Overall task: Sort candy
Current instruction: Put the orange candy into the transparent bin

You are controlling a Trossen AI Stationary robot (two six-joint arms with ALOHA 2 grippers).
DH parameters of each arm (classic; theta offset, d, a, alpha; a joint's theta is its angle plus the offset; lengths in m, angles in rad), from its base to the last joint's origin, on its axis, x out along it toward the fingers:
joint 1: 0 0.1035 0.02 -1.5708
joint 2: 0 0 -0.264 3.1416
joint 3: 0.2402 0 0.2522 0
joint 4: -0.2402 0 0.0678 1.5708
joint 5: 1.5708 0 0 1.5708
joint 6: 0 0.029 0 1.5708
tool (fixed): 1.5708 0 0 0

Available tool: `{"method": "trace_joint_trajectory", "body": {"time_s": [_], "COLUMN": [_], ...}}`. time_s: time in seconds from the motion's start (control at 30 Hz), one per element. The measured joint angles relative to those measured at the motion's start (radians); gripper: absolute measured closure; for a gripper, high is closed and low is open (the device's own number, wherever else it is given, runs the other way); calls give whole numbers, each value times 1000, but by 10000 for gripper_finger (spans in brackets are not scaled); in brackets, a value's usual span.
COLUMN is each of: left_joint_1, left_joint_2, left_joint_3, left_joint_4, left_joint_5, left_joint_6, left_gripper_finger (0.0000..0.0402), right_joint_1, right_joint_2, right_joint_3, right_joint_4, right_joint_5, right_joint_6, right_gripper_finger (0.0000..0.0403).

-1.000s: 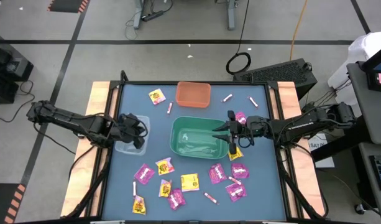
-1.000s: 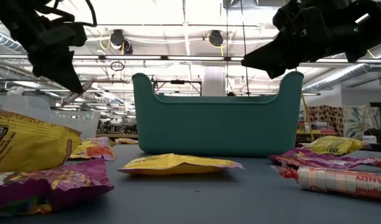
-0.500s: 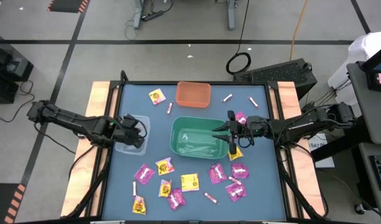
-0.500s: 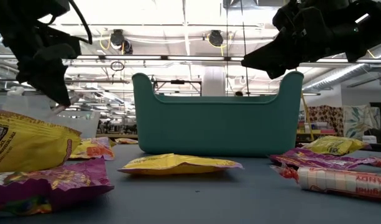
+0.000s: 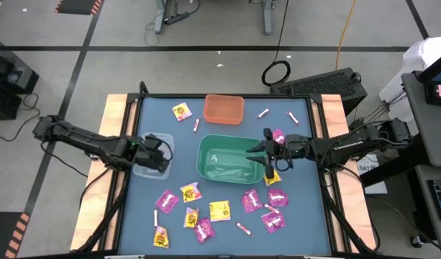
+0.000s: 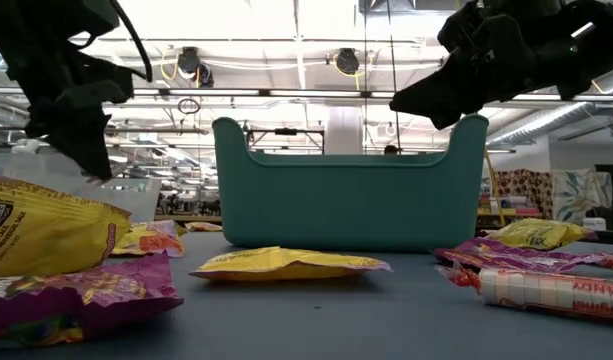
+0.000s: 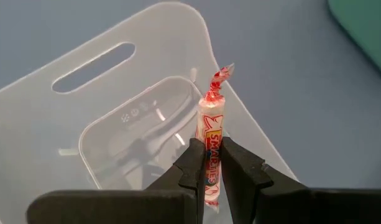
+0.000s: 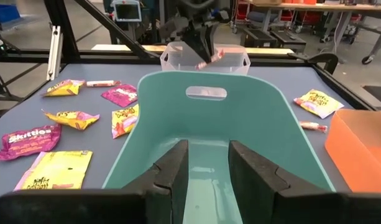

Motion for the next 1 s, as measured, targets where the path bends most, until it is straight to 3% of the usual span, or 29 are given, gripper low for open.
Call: {"method": "trace_joint_trajectory", "body": {"time_s": [0.4, 0.9, 1.0], "left_joint_1": [0, 0, 0], "left_joint_2": [131, 187, 187], "left_joint_3": [0, 4, 35], "left_joint_4": [31, 47, 49], "left_joint_5": [31, 68, 68], "left_joint_6": [-51, -77, -76], "left_gripper_finger": [350, 284, 284], "right_joint_1": [0, 0, 0], "right_joint_2": [-7, -7, -23], "right_joint_3": [0, 0, 0], "right_joint_4": [1, -2, -38], "right_joint_5": [0, 11, 102], "right_joint_6": [-10, -37, -65], "right_gripper_finger": [298, 298, 298]}}
